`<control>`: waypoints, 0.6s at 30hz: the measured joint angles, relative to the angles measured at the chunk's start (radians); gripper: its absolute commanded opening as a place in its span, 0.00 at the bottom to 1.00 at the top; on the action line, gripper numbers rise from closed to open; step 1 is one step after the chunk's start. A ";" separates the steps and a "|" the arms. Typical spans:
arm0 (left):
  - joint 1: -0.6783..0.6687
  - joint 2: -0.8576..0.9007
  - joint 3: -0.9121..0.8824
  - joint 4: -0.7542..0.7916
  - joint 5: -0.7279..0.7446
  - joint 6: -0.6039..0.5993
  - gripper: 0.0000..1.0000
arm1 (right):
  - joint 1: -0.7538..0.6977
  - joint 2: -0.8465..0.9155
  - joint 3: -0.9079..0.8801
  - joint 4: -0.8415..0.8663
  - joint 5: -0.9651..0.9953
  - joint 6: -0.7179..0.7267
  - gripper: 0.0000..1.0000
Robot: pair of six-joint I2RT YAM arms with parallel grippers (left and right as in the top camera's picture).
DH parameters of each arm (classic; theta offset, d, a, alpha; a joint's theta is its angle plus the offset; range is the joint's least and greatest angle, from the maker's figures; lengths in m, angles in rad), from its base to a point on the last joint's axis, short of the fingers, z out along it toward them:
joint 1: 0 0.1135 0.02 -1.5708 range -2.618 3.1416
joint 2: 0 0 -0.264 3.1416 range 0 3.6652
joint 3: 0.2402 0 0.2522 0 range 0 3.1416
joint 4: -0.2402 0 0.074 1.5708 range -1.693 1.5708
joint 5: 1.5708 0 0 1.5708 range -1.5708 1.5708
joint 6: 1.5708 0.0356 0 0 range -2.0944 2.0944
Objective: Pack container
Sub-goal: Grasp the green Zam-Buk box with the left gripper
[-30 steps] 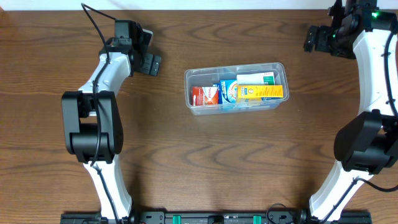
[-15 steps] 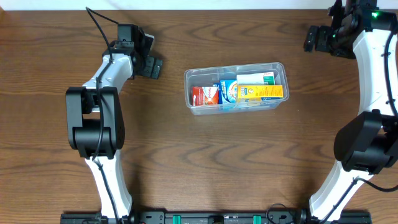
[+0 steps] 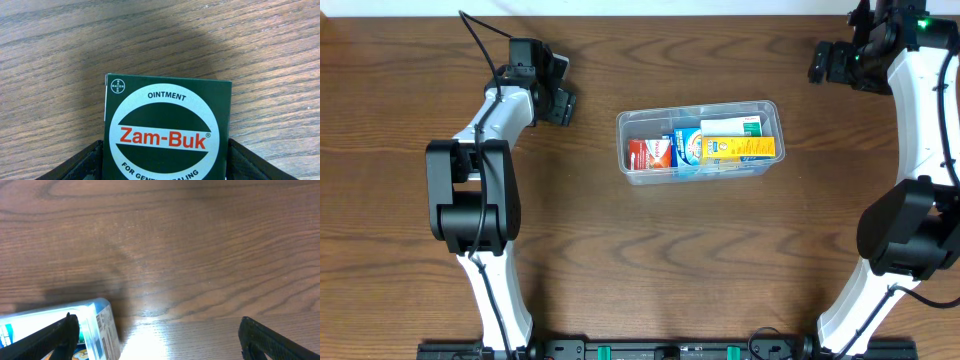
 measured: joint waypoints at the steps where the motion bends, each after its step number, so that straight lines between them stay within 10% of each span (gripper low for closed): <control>1: -0.001 0.000 0.000 0.000 0.000 -0.005 0.74 | 0.000 0.000 0.000 0.000 0.000 0.000 0.99; 18: -0.005 -0.161 0.000 -0.050 -0.005 -0.264 0.69 | 0.000 0.000 0.000 0.000 0.000 0.000 0.99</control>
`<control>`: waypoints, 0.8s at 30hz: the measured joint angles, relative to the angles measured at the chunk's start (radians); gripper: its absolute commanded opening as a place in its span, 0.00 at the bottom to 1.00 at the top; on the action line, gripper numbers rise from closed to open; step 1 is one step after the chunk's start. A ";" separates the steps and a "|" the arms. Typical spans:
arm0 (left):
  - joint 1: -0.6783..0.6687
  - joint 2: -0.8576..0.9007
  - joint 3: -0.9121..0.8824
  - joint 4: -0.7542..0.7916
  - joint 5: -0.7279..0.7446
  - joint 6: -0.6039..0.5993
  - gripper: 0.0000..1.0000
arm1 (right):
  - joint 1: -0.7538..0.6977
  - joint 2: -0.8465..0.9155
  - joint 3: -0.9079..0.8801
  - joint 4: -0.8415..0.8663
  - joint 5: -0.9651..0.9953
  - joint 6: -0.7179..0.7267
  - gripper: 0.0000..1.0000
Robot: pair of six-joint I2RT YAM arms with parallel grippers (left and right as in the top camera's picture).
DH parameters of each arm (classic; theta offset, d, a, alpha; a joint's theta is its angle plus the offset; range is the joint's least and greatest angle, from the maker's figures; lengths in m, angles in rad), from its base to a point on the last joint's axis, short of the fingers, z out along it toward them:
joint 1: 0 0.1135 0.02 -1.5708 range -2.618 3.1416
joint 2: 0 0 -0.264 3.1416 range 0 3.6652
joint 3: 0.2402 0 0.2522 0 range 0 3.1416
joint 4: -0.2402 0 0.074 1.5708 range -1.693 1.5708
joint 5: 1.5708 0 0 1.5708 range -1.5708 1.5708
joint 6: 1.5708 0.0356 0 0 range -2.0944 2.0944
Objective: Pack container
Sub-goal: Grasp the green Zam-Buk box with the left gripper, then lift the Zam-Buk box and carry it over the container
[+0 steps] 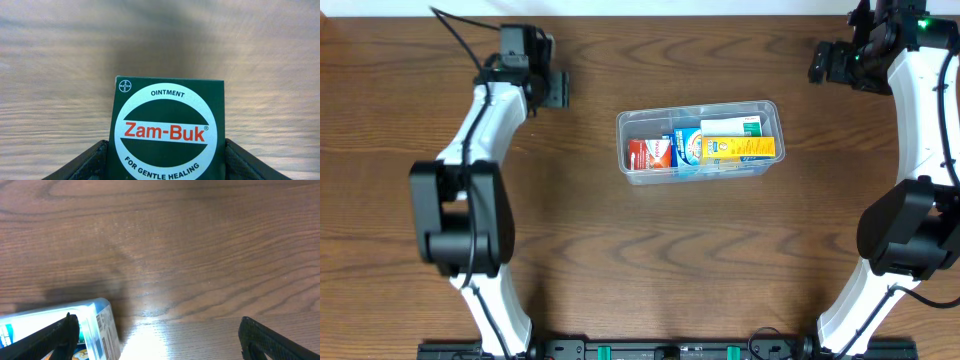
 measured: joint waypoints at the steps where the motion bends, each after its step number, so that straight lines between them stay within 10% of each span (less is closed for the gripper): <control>1: 0.000 -0.031 0.000 -0.007 0.000 -0.010 0.69 | 0.000 0.000 0.000 0.000 0.000 0.000 0.99; 24: -0.261 -0.356 0.000 -0.252 -0.010 -0.100 0.69 | 0.000 0.000 0.000 0.000 0.000 0.000 0.99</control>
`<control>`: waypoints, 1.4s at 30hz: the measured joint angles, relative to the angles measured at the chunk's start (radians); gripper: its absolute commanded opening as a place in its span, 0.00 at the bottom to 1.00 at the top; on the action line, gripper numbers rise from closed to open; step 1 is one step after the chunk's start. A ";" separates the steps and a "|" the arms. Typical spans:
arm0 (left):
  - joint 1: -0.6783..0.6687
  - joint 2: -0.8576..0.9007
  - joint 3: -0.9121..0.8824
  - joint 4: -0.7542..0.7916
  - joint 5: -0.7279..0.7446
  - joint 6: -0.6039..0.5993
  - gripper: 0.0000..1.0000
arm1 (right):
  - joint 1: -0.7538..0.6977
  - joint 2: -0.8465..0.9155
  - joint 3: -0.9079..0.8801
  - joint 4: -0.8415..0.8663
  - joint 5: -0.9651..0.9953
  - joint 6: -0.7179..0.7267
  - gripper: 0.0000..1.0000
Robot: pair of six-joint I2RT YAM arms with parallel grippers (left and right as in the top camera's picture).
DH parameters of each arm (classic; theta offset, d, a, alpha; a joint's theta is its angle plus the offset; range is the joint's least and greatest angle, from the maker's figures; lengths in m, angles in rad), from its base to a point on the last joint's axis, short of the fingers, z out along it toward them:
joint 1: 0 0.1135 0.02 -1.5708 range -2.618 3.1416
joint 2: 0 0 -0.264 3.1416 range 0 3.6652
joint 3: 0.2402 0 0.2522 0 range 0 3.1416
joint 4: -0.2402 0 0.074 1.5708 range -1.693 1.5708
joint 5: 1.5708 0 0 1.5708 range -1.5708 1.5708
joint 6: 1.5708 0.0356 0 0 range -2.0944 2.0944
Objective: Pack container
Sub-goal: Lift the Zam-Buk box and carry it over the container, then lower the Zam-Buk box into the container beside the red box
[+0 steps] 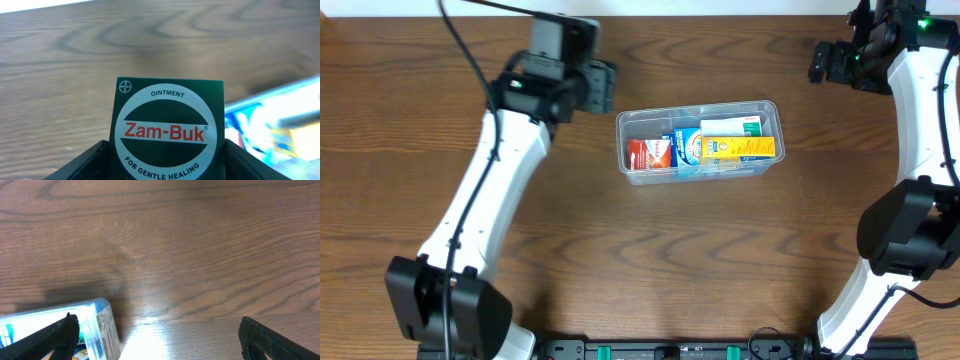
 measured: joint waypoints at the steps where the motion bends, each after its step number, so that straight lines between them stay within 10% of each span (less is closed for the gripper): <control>1: -0.026 -0.004 0.000 -0.016 -0.006 -0.013 0.69 | 0.000 0.000 0.000 0.000 0.000 0.000 0.99; 19: -0.303 0.056 0.000 -0.126 -0.124 -0.269 0.69 | 0.000 0.000 0.000 0.000 0.000 0.000 0.99; 42: -0.317 0.247 0.000 -0.127 -0.185 -0.464 0.70 | 0.000 0.000 0.000 0.000 0.000 0.000 0.99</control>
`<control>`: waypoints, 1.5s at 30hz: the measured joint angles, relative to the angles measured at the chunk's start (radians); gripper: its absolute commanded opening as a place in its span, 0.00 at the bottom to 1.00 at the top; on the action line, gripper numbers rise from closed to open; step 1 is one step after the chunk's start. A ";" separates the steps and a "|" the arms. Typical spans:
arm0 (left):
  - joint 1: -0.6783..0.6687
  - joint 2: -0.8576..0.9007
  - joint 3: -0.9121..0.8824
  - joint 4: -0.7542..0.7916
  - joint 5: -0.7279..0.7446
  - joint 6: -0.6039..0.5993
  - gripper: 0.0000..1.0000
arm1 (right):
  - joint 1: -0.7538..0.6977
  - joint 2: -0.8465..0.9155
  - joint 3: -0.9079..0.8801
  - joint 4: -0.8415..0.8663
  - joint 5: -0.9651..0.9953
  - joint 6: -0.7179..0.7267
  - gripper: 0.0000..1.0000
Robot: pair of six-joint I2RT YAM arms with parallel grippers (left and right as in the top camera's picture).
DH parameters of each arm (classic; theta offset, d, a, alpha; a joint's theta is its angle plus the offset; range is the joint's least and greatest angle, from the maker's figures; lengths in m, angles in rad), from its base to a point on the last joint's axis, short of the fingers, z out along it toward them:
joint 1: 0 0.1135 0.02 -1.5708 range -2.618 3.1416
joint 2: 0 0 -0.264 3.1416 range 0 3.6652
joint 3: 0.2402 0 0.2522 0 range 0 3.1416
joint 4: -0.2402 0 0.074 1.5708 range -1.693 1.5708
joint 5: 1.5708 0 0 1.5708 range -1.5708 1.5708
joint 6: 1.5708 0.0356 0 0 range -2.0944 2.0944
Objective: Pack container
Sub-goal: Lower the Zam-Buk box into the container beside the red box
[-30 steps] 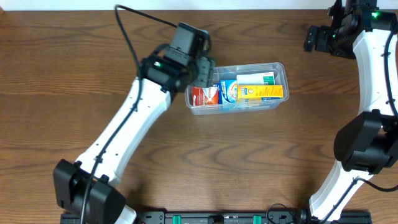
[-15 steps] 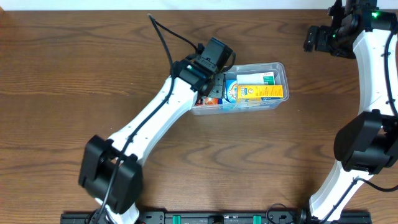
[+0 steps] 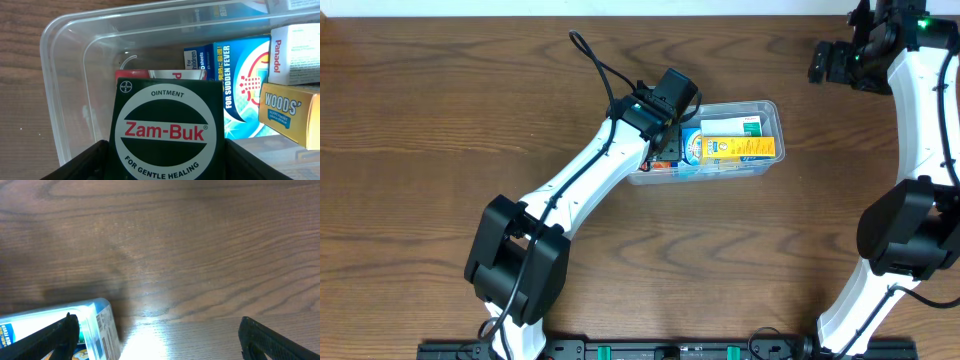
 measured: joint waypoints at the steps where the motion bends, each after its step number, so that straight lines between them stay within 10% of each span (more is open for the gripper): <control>1: 0.000 0.000 0.000 0.000 0.000 -0.002 0.70 | 0.000 0.000 0.000 0.000 0.000 0.000 0.99; 43: 0.000 0.000 0.000 0.000 0.000 -0.005 0.71 | 0.000 0.000 0.000 0.000 0.000 0.000 0.99; 44: 0.000 0.000 0.000 -0.002 0.000 -0.005 0.98 | 0.000 0.000 0.000 0.000 0.000 0.000 0.99; 45: 0.000 0.000 0.000 -0.007 0.000 -0.001 0.98 | 0.000 0.000 0.000 0.000 0.000 0.000 0.99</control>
